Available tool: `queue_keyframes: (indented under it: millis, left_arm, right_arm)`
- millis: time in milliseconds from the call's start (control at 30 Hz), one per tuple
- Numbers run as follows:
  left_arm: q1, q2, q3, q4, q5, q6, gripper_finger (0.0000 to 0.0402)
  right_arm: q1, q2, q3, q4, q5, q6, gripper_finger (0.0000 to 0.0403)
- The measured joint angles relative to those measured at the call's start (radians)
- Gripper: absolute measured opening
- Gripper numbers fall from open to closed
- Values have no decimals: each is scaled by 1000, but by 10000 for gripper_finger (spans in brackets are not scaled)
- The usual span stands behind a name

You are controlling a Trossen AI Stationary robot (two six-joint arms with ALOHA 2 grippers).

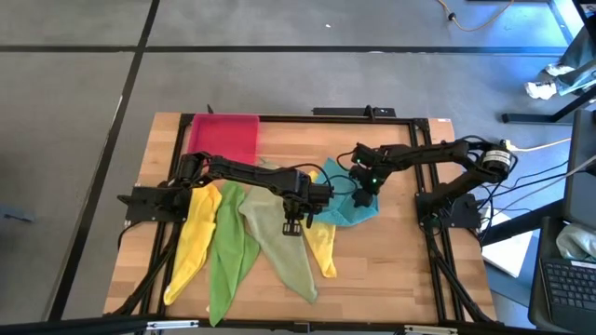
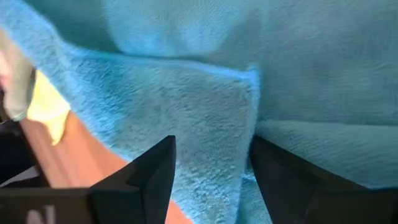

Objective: Fold microfiber towels
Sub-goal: Fold the blue microfiber towel

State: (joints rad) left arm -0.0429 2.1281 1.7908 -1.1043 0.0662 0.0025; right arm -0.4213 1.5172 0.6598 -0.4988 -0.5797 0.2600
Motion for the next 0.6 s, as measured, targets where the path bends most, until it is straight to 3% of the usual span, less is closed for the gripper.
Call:
queue_keyframes:
  millis: [133,267,600]
  left_arm:
    - [1,0,0,-2,0,0,0]
    - [1,0,0,-2,6,-1,0]
    - [1,0,0,-12,7,-25,0]
  right_arm:
    - [0,-3,0,0,-96,1,191]
    - [0,-5,0,-21,-183,-3,149]
    - [0,-8,0,-135,-235,-88,15]
